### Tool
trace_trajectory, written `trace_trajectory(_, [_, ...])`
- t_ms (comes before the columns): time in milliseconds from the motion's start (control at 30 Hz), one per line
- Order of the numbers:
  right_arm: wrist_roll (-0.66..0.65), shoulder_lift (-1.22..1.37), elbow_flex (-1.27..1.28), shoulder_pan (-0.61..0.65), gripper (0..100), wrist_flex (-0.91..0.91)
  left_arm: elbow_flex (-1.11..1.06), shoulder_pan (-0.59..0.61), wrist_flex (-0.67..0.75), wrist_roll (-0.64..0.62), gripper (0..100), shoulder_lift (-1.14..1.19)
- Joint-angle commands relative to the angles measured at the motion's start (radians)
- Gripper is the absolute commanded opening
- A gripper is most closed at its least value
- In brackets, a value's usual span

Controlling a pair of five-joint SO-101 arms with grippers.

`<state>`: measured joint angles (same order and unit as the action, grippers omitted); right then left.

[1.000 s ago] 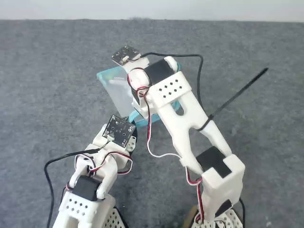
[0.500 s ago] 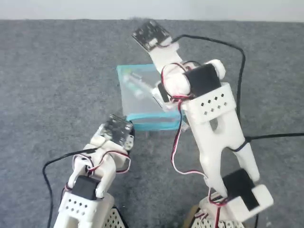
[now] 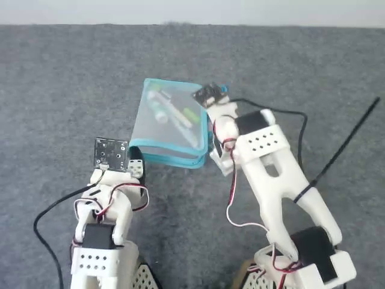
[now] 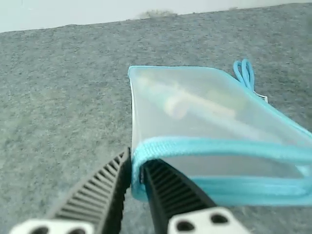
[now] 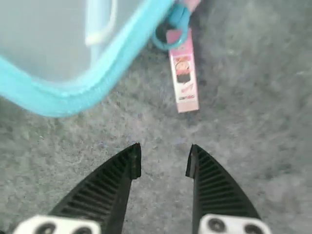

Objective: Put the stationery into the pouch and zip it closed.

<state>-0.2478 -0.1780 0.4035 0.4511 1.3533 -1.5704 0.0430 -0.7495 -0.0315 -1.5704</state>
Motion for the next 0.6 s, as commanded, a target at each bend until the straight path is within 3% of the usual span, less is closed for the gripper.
trace_trajectory(0, [-0.014,-0.064,0.055,-0.013,15.8,-0.082,0.058,0.012,0.046,-0.021,1,-0.018])
trace_trajectory(200, [-0.015,-0.064,0.104,-0.013,15.8,-0.205,0.056,0.014,0.046,-0.021,1,-0.018])
trace_trajectory(567, [-0.068,-0.047,0.103,-0.015,15.5,-0.257,0.053,0.011,0.043,-0.020,1,-0.018])
